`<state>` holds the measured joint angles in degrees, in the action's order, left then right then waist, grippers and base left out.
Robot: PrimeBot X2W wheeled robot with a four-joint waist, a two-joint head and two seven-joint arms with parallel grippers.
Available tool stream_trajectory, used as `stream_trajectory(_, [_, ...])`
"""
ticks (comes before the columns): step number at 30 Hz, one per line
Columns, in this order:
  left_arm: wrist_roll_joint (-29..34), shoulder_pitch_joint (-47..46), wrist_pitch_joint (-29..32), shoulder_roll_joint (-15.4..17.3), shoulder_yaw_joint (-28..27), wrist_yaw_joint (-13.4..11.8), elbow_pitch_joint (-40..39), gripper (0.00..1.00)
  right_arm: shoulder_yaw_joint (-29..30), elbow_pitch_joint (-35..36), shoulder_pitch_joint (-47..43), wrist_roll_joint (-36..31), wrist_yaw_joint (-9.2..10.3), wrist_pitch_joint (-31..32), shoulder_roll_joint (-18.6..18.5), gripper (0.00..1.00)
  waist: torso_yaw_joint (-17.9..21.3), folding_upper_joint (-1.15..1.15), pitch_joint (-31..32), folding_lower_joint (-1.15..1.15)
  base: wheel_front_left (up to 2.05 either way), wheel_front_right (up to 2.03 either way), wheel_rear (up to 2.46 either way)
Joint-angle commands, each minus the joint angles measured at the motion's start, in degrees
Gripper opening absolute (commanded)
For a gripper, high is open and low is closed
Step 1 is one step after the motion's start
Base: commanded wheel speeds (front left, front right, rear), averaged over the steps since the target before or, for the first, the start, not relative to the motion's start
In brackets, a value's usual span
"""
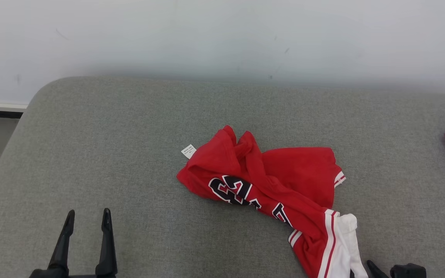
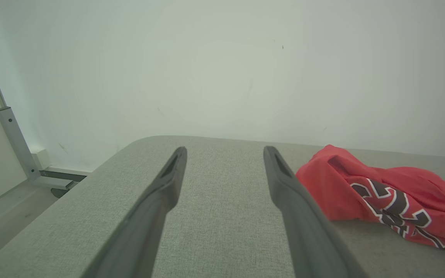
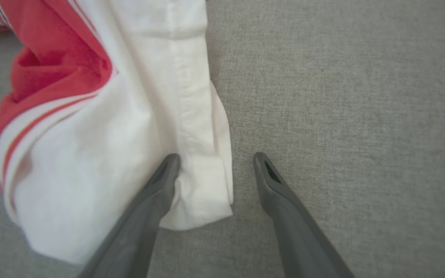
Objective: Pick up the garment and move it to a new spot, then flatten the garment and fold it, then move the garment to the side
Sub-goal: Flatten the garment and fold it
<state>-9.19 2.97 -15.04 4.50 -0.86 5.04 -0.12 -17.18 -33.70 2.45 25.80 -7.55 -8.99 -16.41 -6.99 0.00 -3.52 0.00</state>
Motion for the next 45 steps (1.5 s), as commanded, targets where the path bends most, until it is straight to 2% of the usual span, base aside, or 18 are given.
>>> stream_trajectory(1, [0.48,-0.59,-0.18,-0.16,-0.24,0.0,0.04,1.0,-0.83,-1.83,-0.48,0.82,0.11,1.8,0.62,0.53,-0.02,0.0,-0.13,0.0,0.0,0.0,0.0])
stream_trajectory(2, [0.57,-0.77,-0.18,-0.17,-0.35,0.13,0.15,1.0,-1.54,-2.9,-0.11,1.04,0.11,2.34,0.95,0.35,0.01,0.0,-0.24,0.0,0.0,0.0,0.0])
stream_trajectory(3, [0.62,-0.99,-0.18,-0.17,-0.5,0.26,0.26,1.0,-2.03,-3.61,0.42,1.04,0.11,2.32,1.12,0.0,0.01,0.0,-0.35,0.0,0.0,0.0,0.0])
stream_trajectory(6, [0.81,-1.29,-0.18,-0.2,-0.77,0.48,0.64,1.0,-3.38,-4.8,1.92,1.53,0.11,1.1,1.42,0.0,-0.01,0.0,-0.53,0.0,0.0,0.0,0.0])
stream_trajectory(10, [0.94,-1.51,-0.18,-0.36,-1.16,0.9,0.86,1.0,-3.86,-4.52,5.56,1.0,0.11,-1.98,-0.68,0.0,0.12,0.0,-0.39,0.0,0.0,0.0,0.0])
stream_trajectory(14, [1.18,-1.49,-0.18,-0.55,-1.28,0.94,1.24,1.0,-4.78,-3.71,10.54,-0.85,0.11,-3.62,-3.73,0.0,0.4,0.0,0.15,0.0,0.0,0.0,0.0])
stream_trajectory(27, [1.12,-0.97,-0.18,-1.1,-0.84,1.54,2.42,1.0,-9.11,0.71,33.67,-4.68,0.11,-2.65,-15.16,0.0,-1.3,0.0,2.98,0.0,0.0,0.0,0.0])
stream_trajectory(35, [0.95,0.28,-0.18,-1.28,-1.44,1.69,2.22,1.0,-11.25,3.34,41.4,-5.83,0.11,-3.19,-20.27,0.0,-1.46,0.0,3.96,0.0,0.0,0.0,0.0])
stream_trajectory(39, [0.9,0.46,-0.18,-1.41,-1.89,1.52,1.94,1.0,-12.41,5.04,41.14,-6.49,0.11,-4.84,-21.16,0.0,-0.71,0.0,4.13,0.0,0.0,0.0,0.0])
stream_trajectory(45, [0.76,0.85,-0.18,-1.55,-1.81,1.45,1.91,1.0,-13.47,10.09,31.83,-8.05,0.11,-5.95,-21.06,0.0,0.35,0.0,4.23,0.0,0.0,0.0,0.0])
